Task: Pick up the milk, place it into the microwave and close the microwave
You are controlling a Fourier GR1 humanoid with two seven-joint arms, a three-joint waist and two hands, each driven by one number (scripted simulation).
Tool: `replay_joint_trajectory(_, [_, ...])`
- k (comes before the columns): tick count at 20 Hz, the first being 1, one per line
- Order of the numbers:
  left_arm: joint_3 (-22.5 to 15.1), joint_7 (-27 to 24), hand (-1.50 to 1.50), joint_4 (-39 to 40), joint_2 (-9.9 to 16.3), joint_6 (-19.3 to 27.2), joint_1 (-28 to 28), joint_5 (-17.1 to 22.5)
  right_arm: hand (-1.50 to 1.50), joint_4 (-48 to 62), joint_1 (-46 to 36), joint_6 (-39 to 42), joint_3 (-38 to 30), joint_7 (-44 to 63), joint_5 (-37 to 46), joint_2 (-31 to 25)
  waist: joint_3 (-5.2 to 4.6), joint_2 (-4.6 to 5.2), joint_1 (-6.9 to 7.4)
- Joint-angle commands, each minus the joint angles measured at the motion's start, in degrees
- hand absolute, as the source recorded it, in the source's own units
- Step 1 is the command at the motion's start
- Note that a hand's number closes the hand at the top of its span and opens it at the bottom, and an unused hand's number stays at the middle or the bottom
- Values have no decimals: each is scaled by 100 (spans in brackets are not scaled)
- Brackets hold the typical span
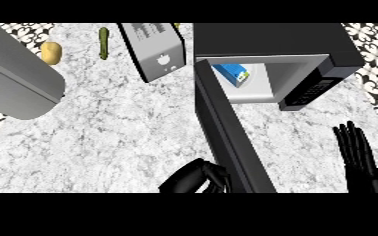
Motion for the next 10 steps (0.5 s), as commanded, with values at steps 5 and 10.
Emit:
replay_joint_trajectory(5, [-1918, 103, 150, 1062, -27, 1893, -1275, 1091, -150, -1190, 685, 403, -239, 407, -512, -252, -3, 31, -114])
replay_joint_trajectory(10, [-2179, -73, 150, 1299, -24, 2834, -1601, 1800, -150, -1390, 476, 822, -209, 580, -966, -399, -10, 80, -290])
